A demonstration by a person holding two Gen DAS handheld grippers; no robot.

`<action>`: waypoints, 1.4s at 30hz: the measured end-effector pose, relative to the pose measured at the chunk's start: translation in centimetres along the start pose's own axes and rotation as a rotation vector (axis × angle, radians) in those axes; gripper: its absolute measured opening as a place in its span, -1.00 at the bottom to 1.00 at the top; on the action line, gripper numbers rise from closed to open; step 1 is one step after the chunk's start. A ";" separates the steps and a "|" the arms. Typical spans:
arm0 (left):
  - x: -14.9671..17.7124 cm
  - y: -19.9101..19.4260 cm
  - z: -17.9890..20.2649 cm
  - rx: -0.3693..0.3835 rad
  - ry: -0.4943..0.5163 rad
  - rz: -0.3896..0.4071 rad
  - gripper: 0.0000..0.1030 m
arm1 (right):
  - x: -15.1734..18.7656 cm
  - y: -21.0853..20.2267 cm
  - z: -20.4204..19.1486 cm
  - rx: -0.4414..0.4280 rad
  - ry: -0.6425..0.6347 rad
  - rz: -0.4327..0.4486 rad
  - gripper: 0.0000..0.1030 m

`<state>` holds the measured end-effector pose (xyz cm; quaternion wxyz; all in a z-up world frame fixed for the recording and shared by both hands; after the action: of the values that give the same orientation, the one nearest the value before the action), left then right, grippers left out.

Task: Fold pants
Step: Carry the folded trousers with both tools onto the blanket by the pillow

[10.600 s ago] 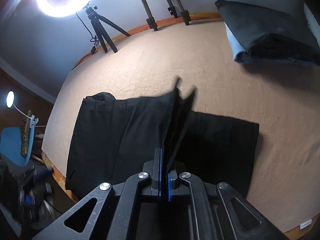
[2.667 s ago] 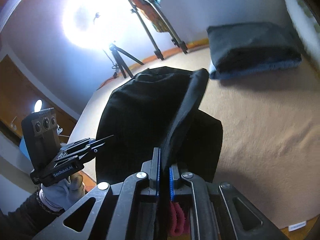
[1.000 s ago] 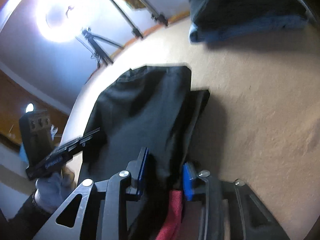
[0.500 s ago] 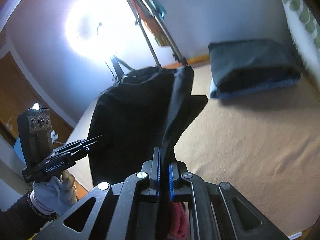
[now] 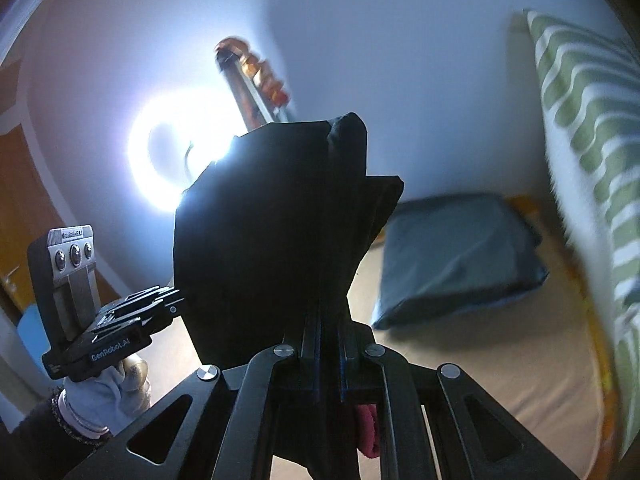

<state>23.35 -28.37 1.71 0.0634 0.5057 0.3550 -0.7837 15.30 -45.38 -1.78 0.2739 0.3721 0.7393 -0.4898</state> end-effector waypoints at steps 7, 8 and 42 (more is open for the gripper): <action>-3.8 5.2 0.4 0.005 0.015 0.002 -0.88 | -4.7 1.0 3.7 0.058 -0.011 0.017 -0.92; -4.2 6.3 0.3 0.003 0.021 0.001 -0.88 | -5.4 1.6 4.5 0.068 -0.011 0.014 -0.92; -6.0 20.0 -4.6 -0.139 0.003 -0.073 -0.56 | -11.3 13.2 16.5 0.326 0.009 -0.018 -0.21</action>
<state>38.81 -41.87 -4.13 0.0694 0.4879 0.4269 -0.7582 33.32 -60.66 -6.04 0.2024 0.4073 0.6544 -0.6041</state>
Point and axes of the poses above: each gripper's, at about its wrist camera, not at the fingertips, and y roughly the way its jaws point, z to its right, x to its underside, the point moved 3 cm from there along y, roughly the way its jaws point, and after that the axes turned 1 degree about x, right-handed, at the moved point
